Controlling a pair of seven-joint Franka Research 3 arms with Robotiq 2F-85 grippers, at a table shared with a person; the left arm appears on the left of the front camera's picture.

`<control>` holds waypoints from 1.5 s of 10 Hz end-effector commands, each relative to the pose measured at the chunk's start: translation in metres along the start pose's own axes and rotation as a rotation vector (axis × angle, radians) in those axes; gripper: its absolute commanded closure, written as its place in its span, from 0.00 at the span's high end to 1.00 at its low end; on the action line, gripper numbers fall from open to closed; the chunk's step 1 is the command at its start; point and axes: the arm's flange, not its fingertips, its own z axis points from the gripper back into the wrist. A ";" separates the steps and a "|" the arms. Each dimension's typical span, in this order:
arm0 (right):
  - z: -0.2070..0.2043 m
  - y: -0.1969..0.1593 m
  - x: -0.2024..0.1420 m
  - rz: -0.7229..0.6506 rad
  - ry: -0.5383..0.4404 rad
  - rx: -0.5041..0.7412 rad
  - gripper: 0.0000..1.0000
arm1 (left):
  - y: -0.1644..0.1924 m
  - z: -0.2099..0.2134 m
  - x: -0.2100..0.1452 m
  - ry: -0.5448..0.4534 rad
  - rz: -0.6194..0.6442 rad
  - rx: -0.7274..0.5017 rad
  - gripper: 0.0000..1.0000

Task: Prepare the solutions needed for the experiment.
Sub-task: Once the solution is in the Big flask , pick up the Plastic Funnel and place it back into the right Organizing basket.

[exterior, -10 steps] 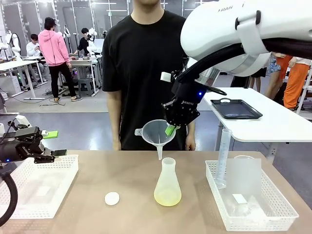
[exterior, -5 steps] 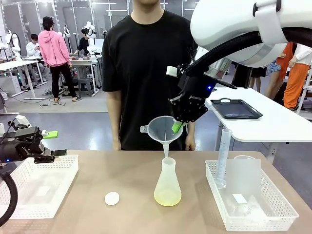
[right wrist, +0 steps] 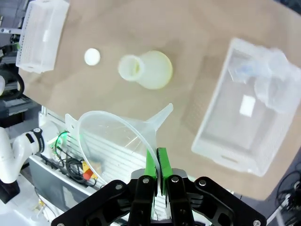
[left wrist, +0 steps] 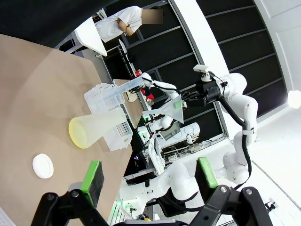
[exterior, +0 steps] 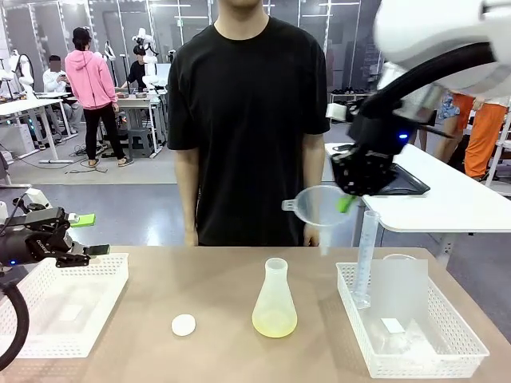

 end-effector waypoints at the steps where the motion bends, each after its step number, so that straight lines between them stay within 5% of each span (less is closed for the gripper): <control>1: 0.012 -0.022 -0.034 -0.078 0.000 0.024 0.00 | 0.000 0.000 0.001 0.004 -0.004 0.010 1.00; 6: 0.003 -0.091 -0.078 -0.293 -0.011 -0.060 0.00 | 0.000 0.000 0.001 0.004 -0.004 0.010 1.00; 15: -0.076 -0.152 -0.084 -0.373 -0.017 -0.091 0.00 | 0.000 0.000 0.001 0.004 -0.004 0.010 1.00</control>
